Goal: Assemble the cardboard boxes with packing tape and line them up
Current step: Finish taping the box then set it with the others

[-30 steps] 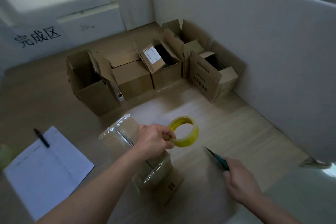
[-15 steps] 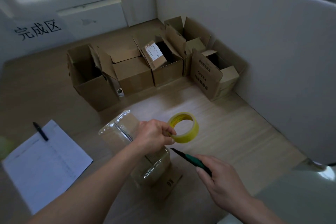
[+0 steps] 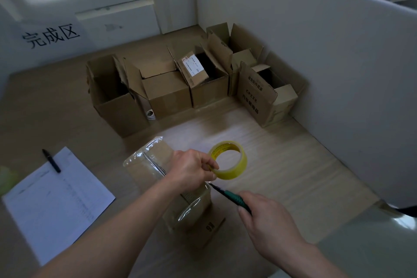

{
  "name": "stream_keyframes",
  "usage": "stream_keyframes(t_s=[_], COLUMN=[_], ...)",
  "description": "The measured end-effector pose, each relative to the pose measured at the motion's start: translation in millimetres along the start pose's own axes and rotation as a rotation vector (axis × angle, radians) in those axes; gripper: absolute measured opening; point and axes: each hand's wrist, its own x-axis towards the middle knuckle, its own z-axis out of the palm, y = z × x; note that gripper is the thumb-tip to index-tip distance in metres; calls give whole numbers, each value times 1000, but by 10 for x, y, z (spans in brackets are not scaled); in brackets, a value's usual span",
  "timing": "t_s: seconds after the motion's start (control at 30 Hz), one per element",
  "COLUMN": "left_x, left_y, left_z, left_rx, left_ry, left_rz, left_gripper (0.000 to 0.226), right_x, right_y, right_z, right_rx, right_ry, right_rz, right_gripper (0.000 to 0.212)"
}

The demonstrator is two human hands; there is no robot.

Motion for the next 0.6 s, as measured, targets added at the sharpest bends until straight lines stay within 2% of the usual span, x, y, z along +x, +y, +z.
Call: stream_keyframes(t_s=[0.1, 0.17, 0.23, 0.37, 0.5, 0.53, 0.6], left_x=[16, 29, 21, 17, 30, 35, 33], left_y=[-6, -7, -41, -75, -77, -82, -74], left_z=[2, 14, 10, 13, 11, 15, 6], left_rx=[-53, -83, -77, -103, -135, -133, -124], left_ry=[36, 46, 63, 67, 63, 59, 54], left_rz=[-9, -8, -5, 6, 2, 4, 13], left_gripper=[21, 23, 22, 22, 25, 26, 25], right_x=[-5, -52, -45, 18, 237, 303, 442], right_y=[19, 116, 250, 687, 1031, 989, 725], right_z=[71, 153, 207, 236, 191, 146, -8], right_rx=[-153, -138, -91, -147, -287, -302, -189], right_ry=[-146, -221, -178, -43, -98, -52, 217], right_rz=[91, 171, 230, 346, 403, 393, 230], right_gripper=[23, 27, 30, 38, 53, 53, 57])
